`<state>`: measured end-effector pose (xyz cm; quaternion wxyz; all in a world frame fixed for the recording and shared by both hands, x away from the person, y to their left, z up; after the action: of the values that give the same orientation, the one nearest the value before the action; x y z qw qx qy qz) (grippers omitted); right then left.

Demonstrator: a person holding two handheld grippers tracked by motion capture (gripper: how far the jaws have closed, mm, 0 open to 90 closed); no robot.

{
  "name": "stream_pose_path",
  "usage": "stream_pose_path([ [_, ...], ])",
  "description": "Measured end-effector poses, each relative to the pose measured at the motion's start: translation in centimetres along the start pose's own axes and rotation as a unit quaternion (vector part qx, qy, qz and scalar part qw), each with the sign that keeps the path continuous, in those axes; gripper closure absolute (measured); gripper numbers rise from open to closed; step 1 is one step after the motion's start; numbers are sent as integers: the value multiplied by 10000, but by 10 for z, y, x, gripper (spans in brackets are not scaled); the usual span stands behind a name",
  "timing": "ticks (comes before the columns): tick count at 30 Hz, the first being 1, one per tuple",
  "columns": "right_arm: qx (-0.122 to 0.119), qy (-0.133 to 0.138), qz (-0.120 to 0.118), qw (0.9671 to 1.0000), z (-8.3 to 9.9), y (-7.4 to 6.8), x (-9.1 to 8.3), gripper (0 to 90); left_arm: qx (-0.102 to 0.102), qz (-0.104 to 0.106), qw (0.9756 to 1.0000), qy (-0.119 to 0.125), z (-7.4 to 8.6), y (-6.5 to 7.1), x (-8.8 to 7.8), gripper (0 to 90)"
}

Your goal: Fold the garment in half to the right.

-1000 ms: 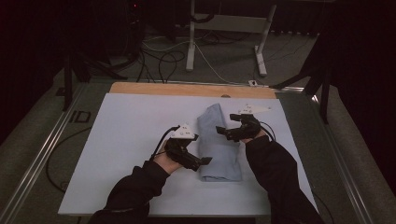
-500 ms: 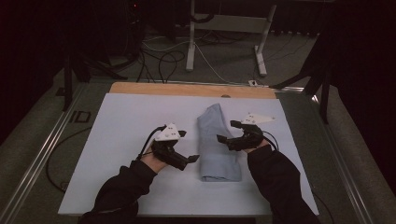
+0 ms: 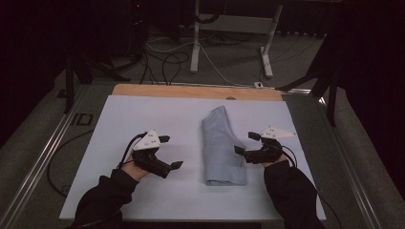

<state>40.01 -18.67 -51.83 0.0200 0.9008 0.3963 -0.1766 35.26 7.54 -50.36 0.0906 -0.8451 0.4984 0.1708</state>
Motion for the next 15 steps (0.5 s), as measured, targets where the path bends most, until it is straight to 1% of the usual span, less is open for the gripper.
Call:
stream_pose_path([
  [8, 85, 89, 115, 9999, 11, 2, -17, 109, -96, -116, 9999, 30, 21, -5, -24, 0],
  [11, 85, 53, 188, 9998, 19, 5, -23, 109, -82, -164, 9998, 22, 29, -6, -32, 0],
  [13, 97, -1, 247, 9996, 25, 6, -27, 109, -120, -219, 9997, 60, 32, -8, -39, 0],
  [14, 97, -1, 247, 9996, 25, 6, -27, 109, -120, -219, 9997, 60, 32, -8, -39, 0],
  [15, 112, -16, 245, 9996, 28, 5, -29, 109, -176, -248, 9995, 90, 35, -9, -44, 0],
])
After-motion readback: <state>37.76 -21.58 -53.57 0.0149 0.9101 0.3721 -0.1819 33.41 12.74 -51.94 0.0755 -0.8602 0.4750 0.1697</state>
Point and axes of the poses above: each handheld gripper's, and its own axes: x roughly forward along the jaws, z roughly out of its underside, y roughly to its right, the point moved 10 cm from there along x, roughly forward along the jaws, and after that the axes turned 5 degrees about y, right-handed, at the moved point
